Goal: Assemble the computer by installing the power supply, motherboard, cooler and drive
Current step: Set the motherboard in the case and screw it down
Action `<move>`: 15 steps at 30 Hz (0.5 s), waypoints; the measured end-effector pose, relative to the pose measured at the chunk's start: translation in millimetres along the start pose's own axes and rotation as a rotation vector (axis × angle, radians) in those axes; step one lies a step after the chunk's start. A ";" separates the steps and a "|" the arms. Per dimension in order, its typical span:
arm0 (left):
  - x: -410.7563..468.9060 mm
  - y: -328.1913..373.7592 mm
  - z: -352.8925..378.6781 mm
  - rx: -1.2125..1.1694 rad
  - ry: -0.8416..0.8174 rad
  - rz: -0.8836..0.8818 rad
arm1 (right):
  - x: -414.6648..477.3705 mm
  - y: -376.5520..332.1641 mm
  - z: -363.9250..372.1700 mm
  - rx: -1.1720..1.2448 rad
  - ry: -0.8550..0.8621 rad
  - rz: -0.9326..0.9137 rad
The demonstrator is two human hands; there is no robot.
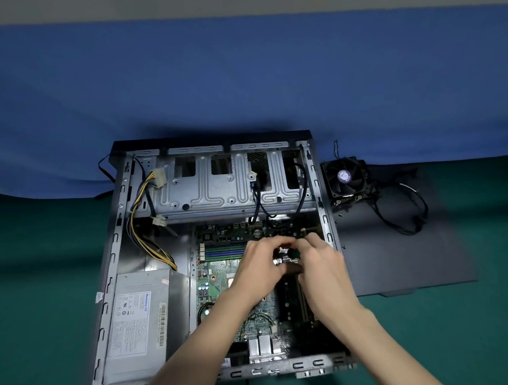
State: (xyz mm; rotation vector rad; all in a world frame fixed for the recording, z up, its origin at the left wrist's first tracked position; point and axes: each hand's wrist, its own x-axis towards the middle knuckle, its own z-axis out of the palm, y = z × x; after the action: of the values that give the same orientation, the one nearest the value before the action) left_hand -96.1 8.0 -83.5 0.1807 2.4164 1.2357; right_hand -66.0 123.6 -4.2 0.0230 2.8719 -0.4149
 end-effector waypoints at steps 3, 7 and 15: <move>3.1 0.9 -0.1 -0.060 -0.024 -0.019 | 0.8 4.3 -0.3 0.089 -0.017 -0.018; 5.9 -3.2 0.1 0.039 -0.018 0.008 | -2.9 3.9 4.2 0.042 0.043 0.006; 4.7 5.3 6.8 0.095 0.139 -0.041 | -0.1 3.5 -3.1 0.068 0.063 -0.147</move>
State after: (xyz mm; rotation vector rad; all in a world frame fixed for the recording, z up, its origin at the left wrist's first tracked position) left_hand -97.8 17.7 -84.2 0.0741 2.5863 1.1516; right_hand -66.5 127.9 -2.3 -0.1671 2.9305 -0.5491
